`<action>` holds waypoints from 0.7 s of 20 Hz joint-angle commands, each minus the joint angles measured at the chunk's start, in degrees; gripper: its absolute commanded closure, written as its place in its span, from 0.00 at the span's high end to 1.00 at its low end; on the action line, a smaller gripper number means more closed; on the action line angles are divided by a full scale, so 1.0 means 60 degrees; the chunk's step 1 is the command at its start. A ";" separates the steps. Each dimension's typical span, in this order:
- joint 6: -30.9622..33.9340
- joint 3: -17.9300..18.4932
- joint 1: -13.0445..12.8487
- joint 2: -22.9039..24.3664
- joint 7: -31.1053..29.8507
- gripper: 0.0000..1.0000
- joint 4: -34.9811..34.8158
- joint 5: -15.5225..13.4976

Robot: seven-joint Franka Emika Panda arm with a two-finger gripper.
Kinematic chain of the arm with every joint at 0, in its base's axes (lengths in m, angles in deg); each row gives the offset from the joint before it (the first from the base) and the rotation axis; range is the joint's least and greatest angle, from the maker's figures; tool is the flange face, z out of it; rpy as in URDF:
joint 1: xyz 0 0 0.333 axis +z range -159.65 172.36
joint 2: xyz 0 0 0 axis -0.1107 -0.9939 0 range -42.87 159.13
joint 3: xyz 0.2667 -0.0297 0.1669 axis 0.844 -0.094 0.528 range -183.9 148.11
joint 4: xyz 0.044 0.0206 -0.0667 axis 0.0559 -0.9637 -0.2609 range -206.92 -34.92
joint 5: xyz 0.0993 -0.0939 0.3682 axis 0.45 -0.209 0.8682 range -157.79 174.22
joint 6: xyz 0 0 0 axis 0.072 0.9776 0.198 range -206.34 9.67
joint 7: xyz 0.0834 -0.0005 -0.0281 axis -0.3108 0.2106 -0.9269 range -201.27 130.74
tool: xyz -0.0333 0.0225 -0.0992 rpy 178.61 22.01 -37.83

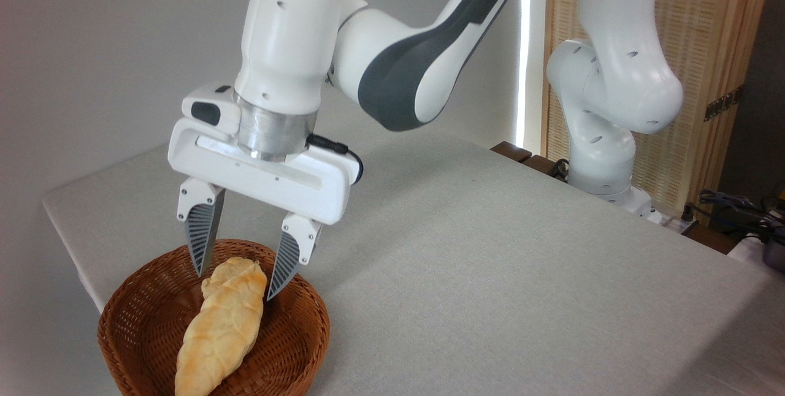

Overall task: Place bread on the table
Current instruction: 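Lower the open gripper over the long bread roll in the basket, then close the gripper around the middle of the long bread roll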

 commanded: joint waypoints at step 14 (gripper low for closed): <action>-0.1663 0.0049 0.0060 -0.1131 -0.0166 1.00 0.0014 -0.0583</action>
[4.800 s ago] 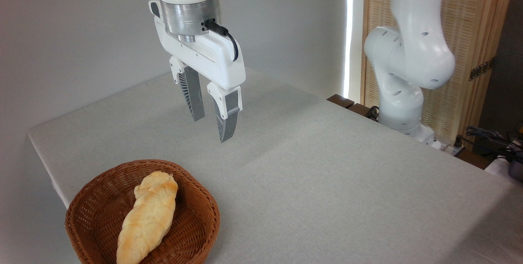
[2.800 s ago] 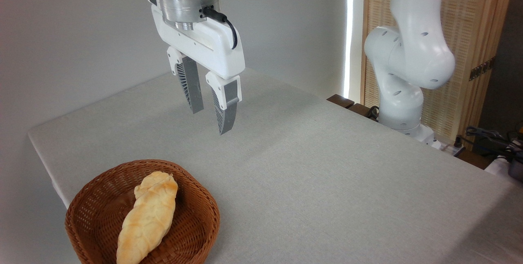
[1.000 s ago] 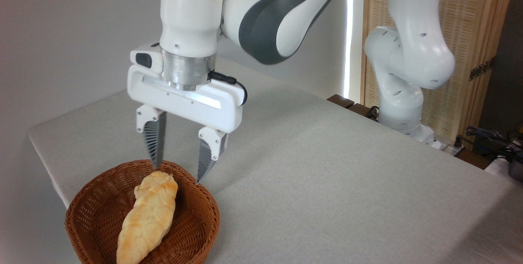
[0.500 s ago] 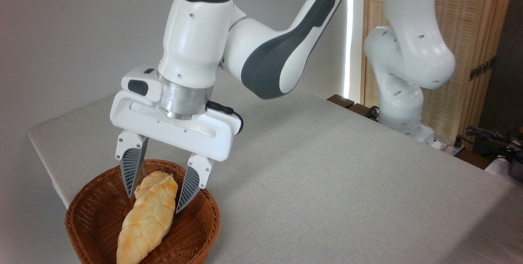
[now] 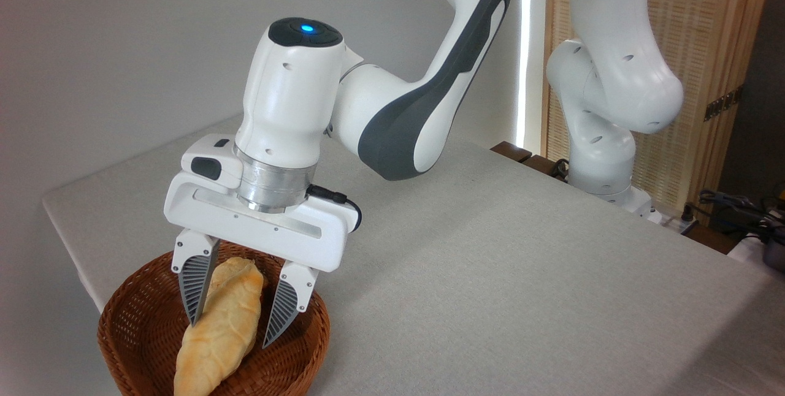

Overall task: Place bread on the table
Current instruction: 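Close the gripper around the middle of the long bread roll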

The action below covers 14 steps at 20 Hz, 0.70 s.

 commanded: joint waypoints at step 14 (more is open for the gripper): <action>-0.0380 -0.0006 -0.0020 -0.0238 0.0437 1.00 0.0237 -0.0624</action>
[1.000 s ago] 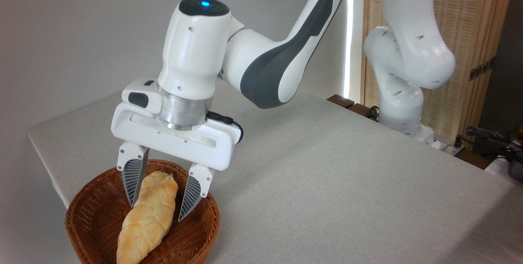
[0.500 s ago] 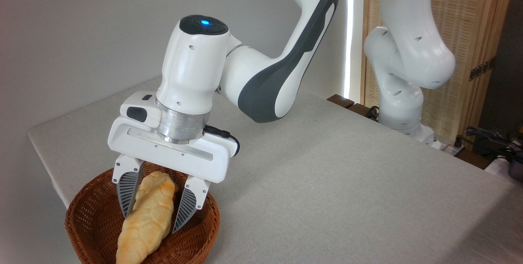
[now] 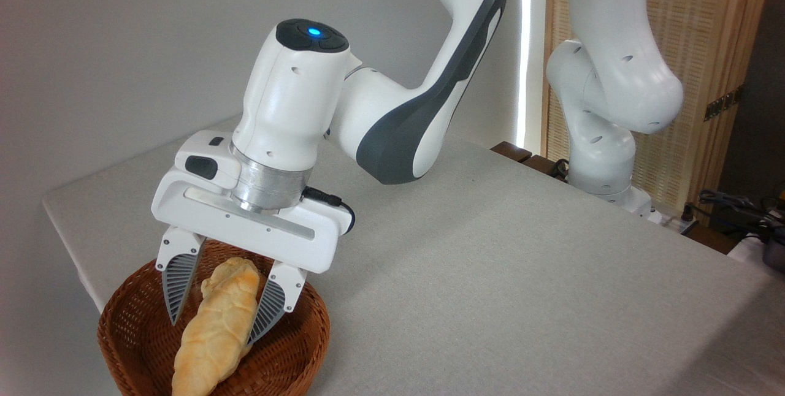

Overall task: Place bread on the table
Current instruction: 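Close the gripper around the middle of the long bread roll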

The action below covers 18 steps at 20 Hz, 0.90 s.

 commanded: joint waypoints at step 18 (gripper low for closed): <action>0.0022 -0.0196 -0.0029 -0.0330 0.0252 0.50 0.0072 0.0990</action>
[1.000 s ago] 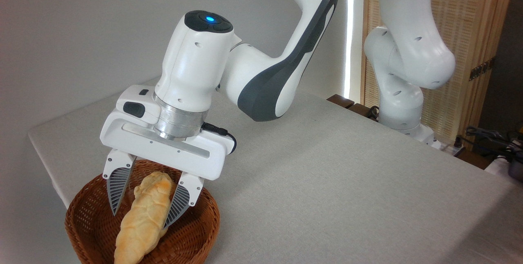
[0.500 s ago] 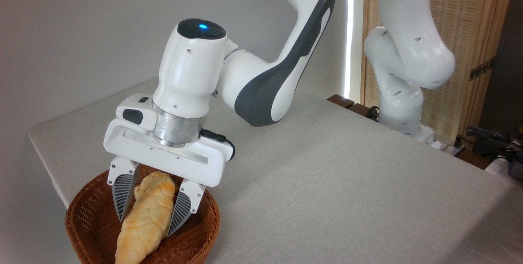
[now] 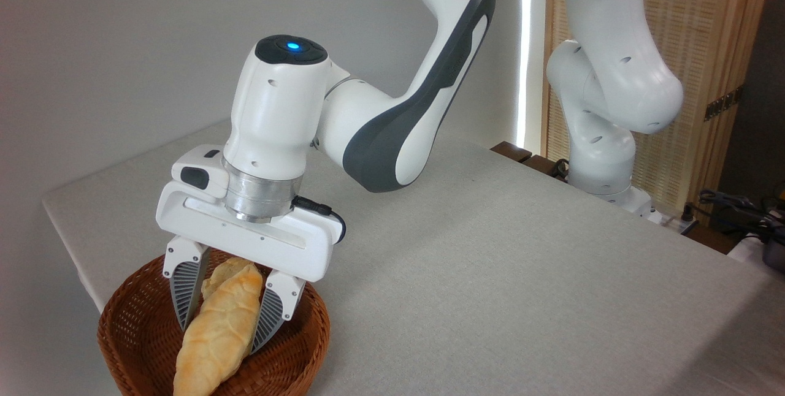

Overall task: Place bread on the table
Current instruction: 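Lift the bread roll out of the basket and carry it beside the basket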

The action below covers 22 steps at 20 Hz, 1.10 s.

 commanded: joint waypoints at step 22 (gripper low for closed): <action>0.3389 0.0032 -0.0031 0.2212 0.0661 0.50 0.0233 0.1451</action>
